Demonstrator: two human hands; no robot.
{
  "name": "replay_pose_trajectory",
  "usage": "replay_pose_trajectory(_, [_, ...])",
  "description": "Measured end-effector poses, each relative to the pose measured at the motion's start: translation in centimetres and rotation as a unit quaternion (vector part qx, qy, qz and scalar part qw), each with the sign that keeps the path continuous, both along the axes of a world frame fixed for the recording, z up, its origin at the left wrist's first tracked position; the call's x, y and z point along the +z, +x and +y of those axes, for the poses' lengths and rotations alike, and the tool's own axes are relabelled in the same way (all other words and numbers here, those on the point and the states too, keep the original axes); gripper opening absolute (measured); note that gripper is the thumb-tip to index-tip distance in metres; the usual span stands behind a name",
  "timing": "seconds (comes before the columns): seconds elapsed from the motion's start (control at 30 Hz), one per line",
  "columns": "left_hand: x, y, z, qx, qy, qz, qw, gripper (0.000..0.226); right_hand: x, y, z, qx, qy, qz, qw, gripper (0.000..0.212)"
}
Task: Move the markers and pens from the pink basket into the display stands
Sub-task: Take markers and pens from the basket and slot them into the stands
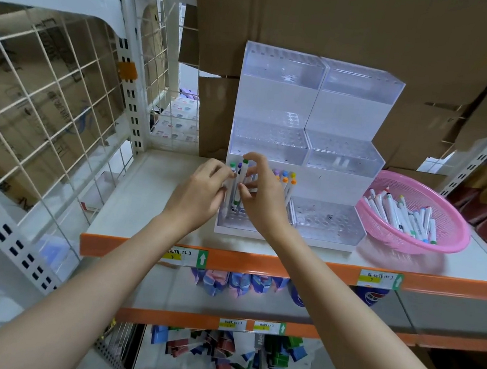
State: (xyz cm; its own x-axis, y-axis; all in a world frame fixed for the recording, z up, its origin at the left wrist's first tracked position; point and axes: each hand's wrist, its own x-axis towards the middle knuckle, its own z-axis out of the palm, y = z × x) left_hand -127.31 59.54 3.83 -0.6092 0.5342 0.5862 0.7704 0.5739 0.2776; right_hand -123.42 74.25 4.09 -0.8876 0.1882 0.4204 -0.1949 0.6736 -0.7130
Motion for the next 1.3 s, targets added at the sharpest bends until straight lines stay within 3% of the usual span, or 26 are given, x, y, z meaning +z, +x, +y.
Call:
replay_pose_trajectory(0.37, [0.0, -0.7, -1.2, -0.012, -0.106, 0.048, 0.993, 0.056, 0.2, 0.1, 0.1, 0.003, 0.010, 0.006, 1.000, 0.053])
replay_pose_trajectory(0.67, [0.5, -0.7, -1.6, -0.033, -0.122, 0.061, 0.990, 0.060, -0.2, 0.4, 0.3, 0.019, 0.148, 0.005, 0.989, 0.038])
replay_pose_trajectory(0.87, [0.2, -0.9, -1.6, -0.037, -0.119, 0.047, 0.991, 0.062, -0.5, 0.5, 0.7, 0.019, 0.151, -0.007, 0.988, 0.029])
replay_pose_trajectory(1.3, [0.2, -0.9, -1.8, -0.023, -0.111, 0.034, 0.993, 0.059, 0.3, -0.1, 0.8, 0.004, 0.170, 0.056, 0.984, 0.011])
